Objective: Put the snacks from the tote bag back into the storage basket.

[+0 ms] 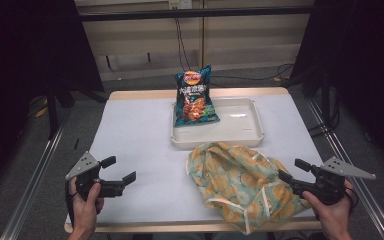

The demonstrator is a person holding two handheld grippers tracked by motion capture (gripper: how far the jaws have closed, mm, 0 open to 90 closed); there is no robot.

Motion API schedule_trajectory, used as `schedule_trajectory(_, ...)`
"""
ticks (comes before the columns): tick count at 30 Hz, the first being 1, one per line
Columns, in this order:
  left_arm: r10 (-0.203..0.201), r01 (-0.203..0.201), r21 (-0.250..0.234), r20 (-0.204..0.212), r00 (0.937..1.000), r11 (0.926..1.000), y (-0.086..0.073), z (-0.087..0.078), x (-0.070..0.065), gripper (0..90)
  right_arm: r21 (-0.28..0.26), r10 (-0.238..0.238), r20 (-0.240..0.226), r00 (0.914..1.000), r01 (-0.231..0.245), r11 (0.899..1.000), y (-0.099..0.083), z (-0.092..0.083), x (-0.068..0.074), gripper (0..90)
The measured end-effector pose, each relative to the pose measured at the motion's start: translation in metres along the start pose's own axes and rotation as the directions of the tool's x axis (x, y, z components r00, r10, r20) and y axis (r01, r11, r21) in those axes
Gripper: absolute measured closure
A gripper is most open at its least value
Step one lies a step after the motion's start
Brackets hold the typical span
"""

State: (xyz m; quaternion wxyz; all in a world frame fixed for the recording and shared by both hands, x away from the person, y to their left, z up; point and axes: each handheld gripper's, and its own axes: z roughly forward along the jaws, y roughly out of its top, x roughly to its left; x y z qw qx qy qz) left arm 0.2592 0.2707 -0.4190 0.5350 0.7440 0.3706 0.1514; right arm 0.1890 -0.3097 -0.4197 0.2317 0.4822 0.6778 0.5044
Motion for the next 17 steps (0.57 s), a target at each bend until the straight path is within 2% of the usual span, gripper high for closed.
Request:
schedule_trajectory(3, -0.003, 0.002, -0.024, -0.043, 0.9991, 0.9997, 0.000, -0.013, -0.004, 2.5, -0.008, -0.001, 0.006, 1.0000, 0.001, 1.000, -0.001, -0.004, 0.000, 24.6)
schedule_trajectory(8, -0.023, 0.019, -0.050, -0.085, 0.9961, 0.9986, -0.013, -0.027, -0.009, 2.5, -0.007, 0.004, 0.008, 1.0000, -0.004, 1.000, -0.004, -0.006, -0.002, 24.4)
schedule_trajectory(9, -0.012, 0.008, -0.060, -0.074, 0.9972, 0.9982, -0.017, -0.028, -0.010, 2.5, -0.006, 0.005, 0.007, 1.0000, -0.005, 1.000, -0.004, -0.006, -0.001, 24.4)
schedule_trajectory(11, -0.007, 0.002, -0.069, -0.080, 0.9968, 0.9976, -0.024, -0.032, -0.008, 3.5, -0.007, -0.001, 0.012, 0.9999, 0.001, 1.000, -0.004, -0.007, -0.001, 24.2)
schedule_trajectory(13, -0.017, 0.013, -0.069, -0.066, 0.9977, 0.9976, -0.029, -0.036, -0.002, 4.3, -0.011, -0.011, 0.031, 0.9995, 0.012, 1.000, -0.005, -0.008, -0.001, 23.9)
schedule_trajectory(15, -0.061, 0.054, -0.083, -0.076, 0.9953, 0.9951, -0.032, -0.040, 0.004, 4.3, -0.012, -0.001, 0.030, 0.9996, 0.002, 1.000, -0.006, -0.007, -0.003, 23.1)
schedule_trajectory(17, -0.059, 0.053, -0.072, -0.083, 0.9948, 0.9960, -0.033, -0.039, 0.007, 4.2, -0.009, -0.005, 0.035, 0.9994, 0.005, 1.000, -0.006, -0.006, -0.003, 22.3)
